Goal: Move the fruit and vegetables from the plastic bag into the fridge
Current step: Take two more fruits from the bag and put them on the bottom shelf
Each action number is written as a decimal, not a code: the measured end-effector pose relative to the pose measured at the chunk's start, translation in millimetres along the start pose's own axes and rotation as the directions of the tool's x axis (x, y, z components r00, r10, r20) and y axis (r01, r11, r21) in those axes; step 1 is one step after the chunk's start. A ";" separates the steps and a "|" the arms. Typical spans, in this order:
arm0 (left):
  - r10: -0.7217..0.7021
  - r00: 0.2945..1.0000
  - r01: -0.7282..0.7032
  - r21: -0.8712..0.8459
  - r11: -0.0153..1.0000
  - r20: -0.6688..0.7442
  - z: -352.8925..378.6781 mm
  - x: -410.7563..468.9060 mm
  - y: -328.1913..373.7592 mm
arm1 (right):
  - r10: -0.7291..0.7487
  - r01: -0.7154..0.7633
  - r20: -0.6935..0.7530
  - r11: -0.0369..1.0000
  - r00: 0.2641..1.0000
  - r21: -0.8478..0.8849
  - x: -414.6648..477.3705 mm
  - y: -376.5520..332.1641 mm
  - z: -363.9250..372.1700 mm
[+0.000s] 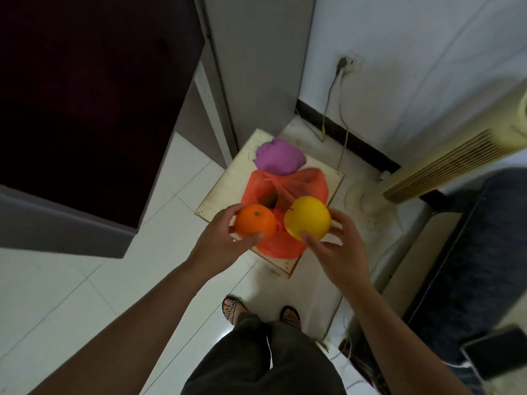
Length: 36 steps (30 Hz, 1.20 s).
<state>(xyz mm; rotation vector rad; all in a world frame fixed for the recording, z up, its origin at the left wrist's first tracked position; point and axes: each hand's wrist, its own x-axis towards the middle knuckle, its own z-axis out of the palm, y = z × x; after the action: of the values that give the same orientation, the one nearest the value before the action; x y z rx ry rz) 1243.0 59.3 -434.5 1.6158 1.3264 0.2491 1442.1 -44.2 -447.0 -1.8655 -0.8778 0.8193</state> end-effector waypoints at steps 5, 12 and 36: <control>0.070 0.993 -0.083 -0.131 0.988 -0.100 -25.5 -53.8 54.4 | -0.111 0.077 0.148 0.972 0.983 0.222 -16.2 -74.8 -33.7; 0.094 0.954 -0.143 -0.157 0.977 -0.285 -45.8 -129.4 74.9 | -0.175 0.035 0.404 0.943 0.898 0.331 -53.2 -120.3 -53.3; -0.119 0.767 -0.104 -0.306 0.946 -0.630 -279.8 -312.6 -88.8 | -0.478 0.358 0.620 0.878 0.622 0.318 -182.5 -274.6 231.9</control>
<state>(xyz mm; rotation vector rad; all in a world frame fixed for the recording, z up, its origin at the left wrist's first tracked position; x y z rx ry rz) 878.5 -55.3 -239.9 1.2726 1.6878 1.0464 1091.1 2.6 -254.4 -1.0961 -1.5864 1.2551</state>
